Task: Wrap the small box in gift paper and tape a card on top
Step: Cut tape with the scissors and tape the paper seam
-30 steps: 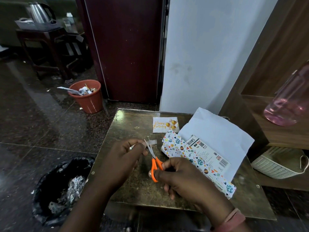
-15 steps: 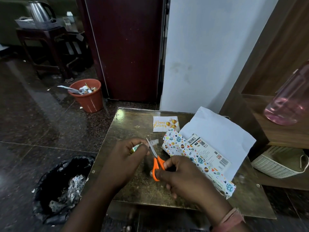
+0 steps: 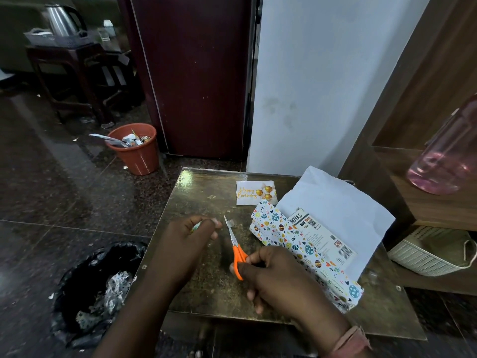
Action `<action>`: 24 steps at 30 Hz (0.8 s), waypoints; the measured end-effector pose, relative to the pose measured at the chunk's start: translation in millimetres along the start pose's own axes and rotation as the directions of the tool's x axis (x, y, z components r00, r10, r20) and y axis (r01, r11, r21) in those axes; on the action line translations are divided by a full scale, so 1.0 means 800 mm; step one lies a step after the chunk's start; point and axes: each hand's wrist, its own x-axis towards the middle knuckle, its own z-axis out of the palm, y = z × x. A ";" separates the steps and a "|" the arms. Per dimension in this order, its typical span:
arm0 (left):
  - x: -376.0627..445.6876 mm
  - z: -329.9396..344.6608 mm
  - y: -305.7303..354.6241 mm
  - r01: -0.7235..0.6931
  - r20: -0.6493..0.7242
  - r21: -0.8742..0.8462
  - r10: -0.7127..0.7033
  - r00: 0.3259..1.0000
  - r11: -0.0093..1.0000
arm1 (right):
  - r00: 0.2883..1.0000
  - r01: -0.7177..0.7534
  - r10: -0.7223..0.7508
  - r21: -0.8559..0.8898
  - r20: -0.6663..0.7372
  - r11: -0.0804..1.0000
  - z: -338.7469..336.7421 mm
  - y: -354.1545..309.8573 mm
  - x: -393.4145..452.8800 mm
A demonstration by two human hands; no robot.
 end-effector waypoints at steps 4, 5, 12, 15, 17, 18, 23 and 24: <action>0.004 0.007 -0.002 0.126 0.077 -0.238 -0.111 0.991 0.963 | 1.000 0.014 -0.016 -0.089 -0.024 0.996 0.003 0.000 -0.002; 0.005 0.008 -0.001 0.147 0.103 -0.274 -0.123 0.987 0.950 | 0.998 0.024 -0.033 -0.145 -0.055 0.989 0.004 0.001 -0.001; 0.009 0.006 -0.008 0.174 0.107 -0.337 -0.146 0.984 0.925 | 0.944 0.165 -0.299 -0.588 -0.138 0.792 0.015 -0.001 -0.006; 0.010 0.007 -0.009 0.134 0.094 -0.341 -0.109 0.990 0.930 | 0.927 0.219 -0.363 -0.641 -0.100 0.736 0.017 -0.001 -0.007; 0.010 0.007 -0.009 0.112 0.081 -0.334 -0.090 0.993 0.936 | 0.916 0.271 -0.398 -0.650 -0.052 0.710 0.012 0.000 -0.008; 0.010 0.007 -0.011 0.107 0.074 -0.332 -0.087 0.993 0.937 | 0.909 0.305 -0.416 -0.644 -0.023 0.702 0.008 0.000 -0.009; 0.012 0.003 -0.010 0.080 0.076 -0.385 -0.055 0.996 0.919 | 0.816 0.411 -0.556 -0.516 -0.161 0.752 -0.006 -0.006 -0.007; 0.012 0.004 -0.008 0.079 0.082 -0.426 -0.049 0.995 0.901 | 0.751 0.451 -0.615 -0.492 -0.242 0.745 -0.006 -0.008 -0.005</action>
